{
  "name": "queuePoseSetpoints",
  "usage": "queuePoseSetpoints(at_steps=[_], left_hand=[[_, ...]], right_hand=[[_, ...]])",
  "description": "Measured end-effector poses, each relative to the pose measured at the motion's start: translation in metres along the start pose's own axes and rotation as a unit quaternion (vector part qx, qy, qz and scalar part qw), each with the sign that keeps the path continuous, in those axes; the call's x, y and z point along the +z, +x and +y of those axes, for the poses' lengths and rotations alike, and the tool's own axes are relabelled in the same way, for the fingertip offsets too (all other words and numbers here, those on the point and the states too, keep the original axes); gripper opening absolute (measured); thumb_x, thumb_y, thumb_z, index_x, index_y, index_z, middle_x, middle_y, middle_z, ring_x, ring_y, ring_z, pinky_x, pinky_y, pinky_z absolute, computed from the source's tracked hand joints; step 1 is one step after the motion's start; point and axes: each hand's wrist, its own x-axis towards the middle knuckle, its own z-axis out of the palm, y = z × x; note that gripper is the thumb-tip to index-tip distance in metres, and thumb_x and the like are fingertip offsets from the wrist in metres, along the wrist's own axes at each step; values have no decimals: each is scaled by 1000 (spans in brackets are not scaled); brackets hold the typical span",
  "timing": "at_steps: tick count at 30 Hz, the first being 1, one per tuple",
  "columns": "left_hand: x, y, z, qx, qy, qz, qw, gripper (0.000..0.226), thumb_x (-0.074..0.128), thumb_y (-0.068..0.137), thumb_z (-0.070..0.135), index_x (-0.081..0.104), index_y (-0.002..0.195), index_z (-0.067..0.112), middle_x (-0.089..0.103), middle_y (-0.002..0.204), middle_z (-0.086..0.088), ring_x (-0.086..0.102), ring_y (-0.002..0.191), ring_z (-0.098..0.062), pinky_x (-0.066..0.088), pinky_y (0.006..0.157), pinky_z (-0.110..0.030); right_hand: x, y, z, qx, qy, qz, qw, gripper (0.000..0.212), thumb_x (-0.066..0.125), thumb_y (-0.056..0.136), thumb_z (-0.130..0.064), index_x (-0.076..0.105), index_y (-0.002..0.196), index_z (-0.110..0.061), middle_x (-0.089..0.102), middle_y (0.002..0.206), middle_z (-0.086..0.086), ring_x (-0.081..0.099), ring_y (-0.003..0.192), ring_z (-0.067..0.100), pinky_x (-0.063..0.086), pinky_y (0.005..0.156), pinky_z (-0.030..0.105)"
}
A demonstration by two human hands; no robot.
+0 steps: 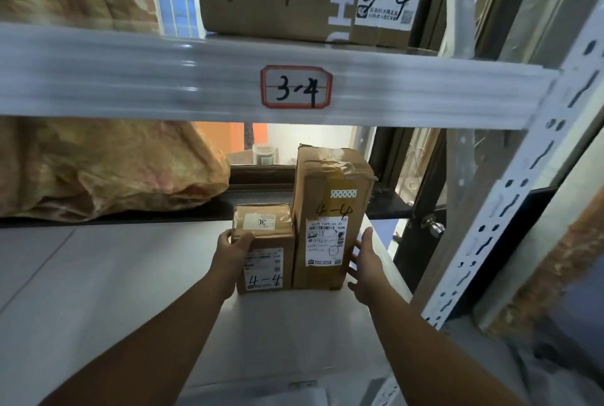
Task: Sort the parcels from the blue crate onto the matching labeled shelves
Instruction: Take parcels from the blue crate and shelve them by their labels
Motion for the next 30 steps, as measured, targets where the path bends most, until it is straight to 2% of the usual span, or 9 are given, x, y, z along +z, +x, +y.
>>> queuePoseSetpoints(at_steps=[5, 9, 11, 14, 16, 19, 22, 25, 30], left_hand=[[-4, -18, 3, 80, 92, 107, 987, 76, 54, 90, 51, 19, 148, 16, 36, 150, -14, 43, 131, -35, 42, 103, -47], [-35, -38, -25, 86, 171, 125, 974, 70, 34, 94, 55, 22, 149, 14, 32, 153, -13, 36, 136, -35, 32, 110, -49], [-62, -49, -49, 104, 325, 111, 933, 64, 33, 97, 52, 28, 148, 13, 30, 155, -11, 31, 140, -32, 28, 112, -46], [-121, -67, -81, 112, 579, 90, 803, 58, 31, 99, 44, 25, 149, 16, 11, 161, -3, 6, 147, -31, 19, 115, -45], [-162, -80, -95, 111, 668, 76, 732, 60, 31, 99, 32, 13, 152, 13, -3, 162, -2, -10, 147, -30, 7, 117, -47], [-236, -116, -104, 83, 722, 85, 682, 62, 28, 100, 33, 3, 153, 13, -9, 161, -4, -15, 146, -30, 0, 117, -49], [-313, -157, -112, 44, 734, 124, 666, 66, 21, 100, 48, 0, 153, 16, -7, 161, -4, -11, 147, -29, 0, 116, -49], [-393, -206, -116, -10, 738, 171, 653, 71, 17, 98, 56, -3, 153, 14, -7, 161, -5, -10, 147, -28, 0, 117, -48], [-515, -293, -118, -119, 687, 277, 662, 79, 23, 96, 60, -2, 153, 12, -4, 161, -5, -7, 148, -27, 4, 118, -47]], right_hand=[[-3, -16, 16, 35, -19, 116, 992, 40, 37, 104, -33, 51, 123, -1, 48, 139, 25, 46, 129, 40, 37, 108, 49], [5, -39, 30, 40, -201, 66, 977, 19, 48, 97, -15, 56, 107, -1, 59, 113, 18, 57, 101, 30, 49, 78, 34], [19, -45, 42, -35, -377, 31, 925, 26, 47, 96, -19, 56, 114, -2, 60, 111, 17, 56, 91, 26, 46, 72, 31], [56, -65, 49, -208, -559, -2, 803, 25, 46, 95, -20, 64, 110, -10, 65, 110, 11, 60, 99, 27, 49, 88, 33], [89, -86, 51, -272, -618, -37, 737, 25, 45, 97, -26, 66, 105, -16, 67, 105, 6, 63, 94, 24, 52, 82, 34], [152, -120, 69, -330, -667, -92, 661, 34, 44, 98, -37, 59, 125, -24, 62, 125, 5, 59, 112, 23, 50, 94, 41], [230, -157, 98, -355, -610, -162, 689, 50, 46, 99, -37, 40, 145, -21, 44, 149, 3, 41, 136, 22, 34, 112, 35], [314, -206, 126, -358, -557, -222, 716, 54, 44, 101, -37, 32, 150, -18, 32, 156, 4, 29, 143, 20, 23, 114, 30], [432, -283, 177, -442, -613, -327, 568, 57, 35, 102, -43, 24, 153, -20, 15, 162, 5, 13, 149, 20, 12, 118, 32]])
